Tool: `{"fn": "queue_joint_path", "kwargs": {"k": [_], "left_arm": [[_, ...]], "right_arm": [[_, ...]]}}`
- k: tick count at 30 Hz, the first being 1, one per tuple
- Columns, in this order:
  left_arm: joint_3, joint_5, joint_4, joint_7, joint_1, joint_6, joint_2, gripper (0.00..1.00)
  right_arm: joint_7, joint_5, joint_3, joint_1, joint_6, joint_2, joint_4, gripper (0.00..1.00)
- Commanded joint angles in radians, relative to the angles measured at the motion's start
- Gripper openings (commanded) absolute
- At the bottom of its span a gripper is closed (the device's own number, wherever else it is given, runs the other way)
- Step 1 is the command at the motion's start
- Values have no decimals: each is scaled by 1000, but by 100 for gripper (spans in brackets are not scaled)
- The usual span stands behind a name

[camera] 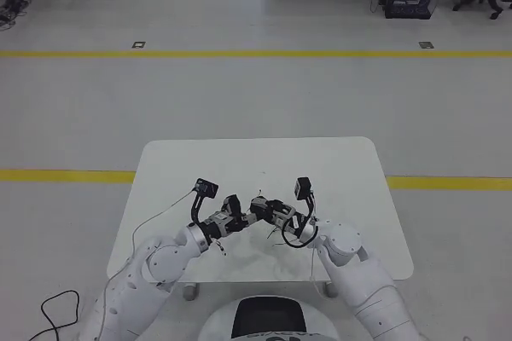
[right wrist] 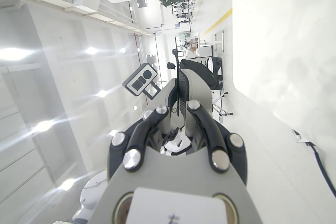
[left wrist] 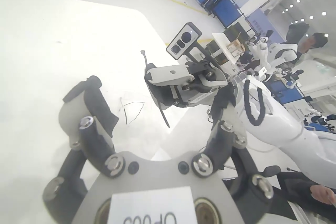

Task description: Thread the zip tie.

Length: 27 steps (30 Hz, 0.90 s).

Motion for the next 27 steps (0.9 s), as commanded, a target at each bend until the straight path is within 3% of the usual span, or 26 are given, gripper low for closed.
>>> {"fn": "queue_joint_path", "kwargs": {"k": [1, 3, 8, 27], "left_arm": [[-3, -1, -3, 1, 3, 1, 2, 85], [-4, -1, -6, 2, 5, 2, 3, 70], [-3, -1, -11, 3, 7, 2, 6, 50], [11, -2, -8, 1, -3, -1, 13, 36]], "right_arm": [[0, 4, -1, 1, -2, 2, 1, 0], [2, 6, -3, 1, -4, 4, 2, 0], [3, 10, -13, 4, -8, 8, 7, 0], [-63, 1, -29, 6, -28, 22, 9, 0]]}}
